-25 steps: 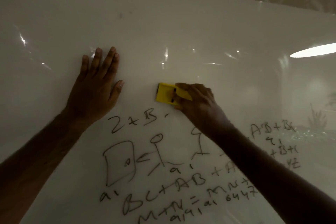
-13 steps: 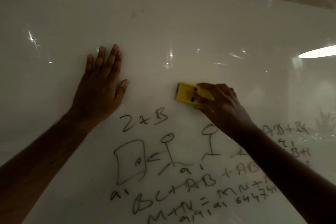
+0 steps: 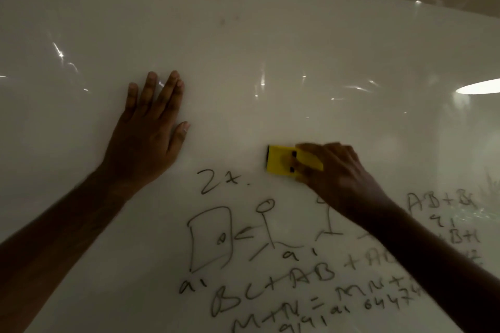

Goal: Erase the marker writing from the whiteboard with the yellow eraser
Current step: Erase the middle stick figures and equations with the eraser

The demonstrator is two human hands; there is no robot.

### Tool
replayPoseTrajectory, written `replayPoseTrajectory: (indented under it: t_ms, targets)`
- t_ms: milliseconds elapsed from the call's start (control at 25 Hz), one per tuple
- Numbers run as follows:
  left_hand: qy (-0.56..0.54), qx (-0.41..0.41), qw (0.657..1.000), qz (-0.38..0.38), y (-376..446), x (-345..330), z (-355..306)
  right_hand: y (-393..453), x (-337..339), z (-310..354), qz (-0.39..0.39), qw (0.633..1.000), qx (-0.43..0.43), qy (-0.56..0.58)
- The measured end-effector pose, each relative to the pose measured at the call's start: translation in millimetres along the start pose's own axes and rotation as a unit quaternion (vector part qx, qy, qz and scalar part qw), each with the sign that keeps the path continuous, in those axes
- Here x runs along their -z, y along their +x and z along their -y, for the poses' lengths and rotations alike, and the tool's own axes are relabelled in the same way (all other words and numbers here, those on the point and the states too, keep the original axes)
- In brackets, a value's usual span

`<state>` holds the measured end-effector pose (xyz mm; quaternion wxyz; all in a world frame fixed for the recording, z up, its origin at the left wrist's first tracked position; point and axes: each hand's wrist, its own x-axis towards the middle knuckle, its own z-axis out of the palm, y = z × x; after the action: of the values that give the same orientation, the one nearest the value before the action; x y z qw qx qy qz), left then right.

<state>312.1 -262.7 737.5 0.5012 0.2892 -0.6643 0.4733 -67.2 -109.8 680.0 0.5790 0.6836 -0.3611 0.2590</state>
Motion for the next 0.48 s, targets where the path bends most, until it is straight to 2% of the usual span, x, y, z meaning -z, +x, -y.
replayPoseTrajectory:
  t_ms: [120,200,360,480]
  targets:
    - [0.005,0.002,1.000,0.003,0.6,-1.3,-2.3,55.6,-5.0,9.0,-0.057,0.997,-0.046,0.003]
    - [0.003,-0.002,1.000,0.001,-0.2,-1.4,-0.2,73.5,-14.9,30.3,-0.063,0.997,-0.036,0.012]
    - [-0.005,0.004,1.000,-0.005,-7.0,-0.4,4.5,28.5,-26.5,62.0,-0.017,0.998,0.043,0.030]
    - [0.005,0.002,1.000,0.000,-11.9,0.3,6.7,-15.0,-13.6,47.5,0.031,0.996,0.073,0.032]
